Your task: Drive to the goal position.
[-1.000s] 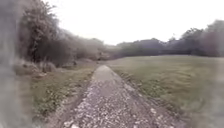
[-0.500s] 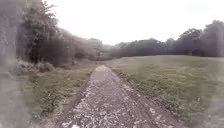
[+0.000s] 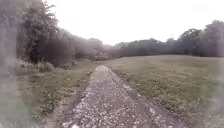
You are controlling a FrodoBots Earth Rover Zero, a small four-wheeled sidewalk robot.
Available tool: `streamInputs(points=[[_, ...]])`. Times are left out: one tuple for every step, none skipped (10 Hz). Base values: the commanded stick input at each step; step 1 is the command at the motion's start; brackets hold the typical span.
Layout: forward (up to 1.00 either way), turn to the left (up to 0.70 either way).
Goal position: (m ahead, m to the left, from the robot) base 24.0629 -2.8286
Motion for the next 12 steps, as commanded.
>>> streamInputs(points=[[1.0, -0.3], [1.0, -0.35], [1.0, -0.26], [1.0, -0.06], [1.0, 0.0], [1.0, 0.0], [1.0, 0.0], [1.0, 0.0], [1.0, 0.0], [1.0, 0.0], [1.0, 0.0], [1.0, 0.0]])
